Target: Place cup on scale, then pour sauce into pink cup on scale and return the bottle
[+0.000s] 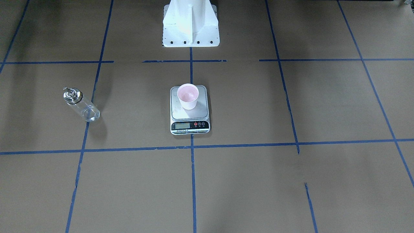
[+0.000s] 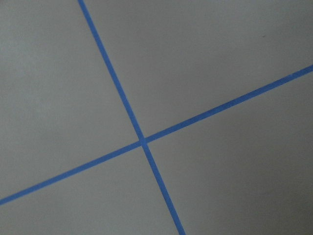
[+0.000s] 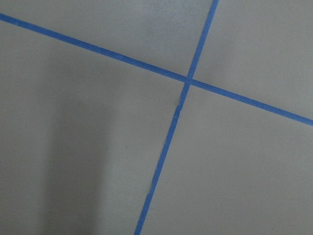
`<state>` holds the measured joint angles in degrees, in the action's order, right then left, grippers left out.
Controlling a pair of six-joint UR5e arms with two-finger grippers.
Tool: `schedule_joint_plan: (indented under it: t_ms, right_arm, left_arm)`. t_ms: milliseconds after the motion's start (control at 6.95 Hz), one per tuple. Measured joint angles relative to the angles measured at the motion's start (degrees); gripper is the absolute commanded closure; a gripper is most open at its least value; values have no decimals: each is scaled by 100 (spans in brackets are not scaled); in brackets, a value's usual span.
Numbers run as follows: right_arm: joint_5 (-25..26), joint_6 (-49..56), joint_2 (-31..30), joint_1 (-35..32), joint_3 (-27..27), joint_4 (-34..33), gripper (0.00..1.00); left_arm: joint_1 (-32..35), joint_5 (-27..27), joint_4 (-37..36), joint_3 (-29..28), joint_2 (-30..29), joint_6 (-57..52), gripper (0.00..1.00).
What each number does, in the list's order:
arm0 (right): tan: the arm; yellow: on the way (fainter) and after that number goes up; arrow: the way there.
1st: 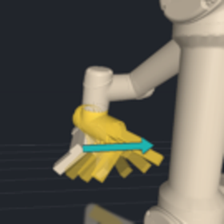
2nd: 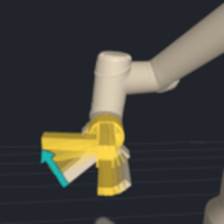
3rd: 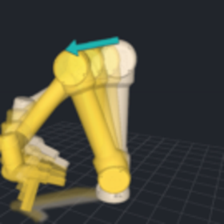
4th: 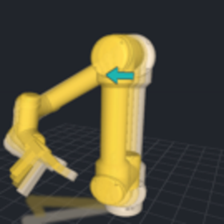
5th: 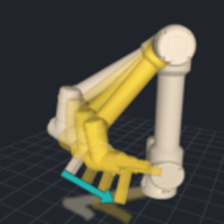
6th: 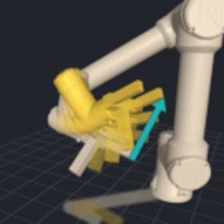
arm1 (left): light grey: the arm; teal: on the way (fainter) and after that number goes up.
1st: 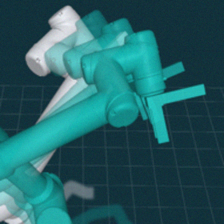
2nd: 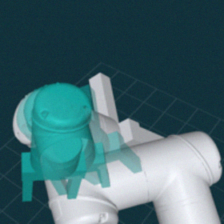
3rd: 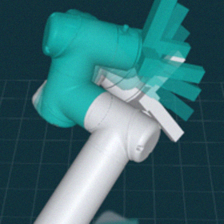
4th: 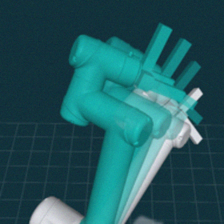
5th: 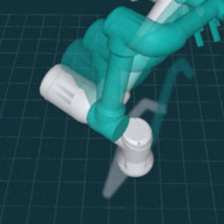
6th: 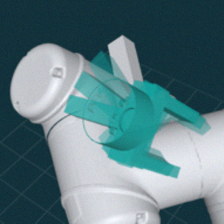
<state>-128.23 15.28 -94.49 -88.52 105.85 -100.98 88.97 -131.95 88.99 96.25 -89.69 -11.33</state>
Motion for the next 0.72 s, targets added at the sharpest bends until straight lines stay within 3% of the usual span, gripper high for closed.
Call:
schedule_joint_plan:
  t_ms: [288, 719]
  right_arm:
    - [-139, 11, -70, -37, -408, 2, 0]
    - [-537, 19, -114, -191, -872, 14, 0]
  left_arm:
    - [169, -168, -31, -346, 153, -531, 0]
    - [207, -189, -39, -416, 163, -795, 0]
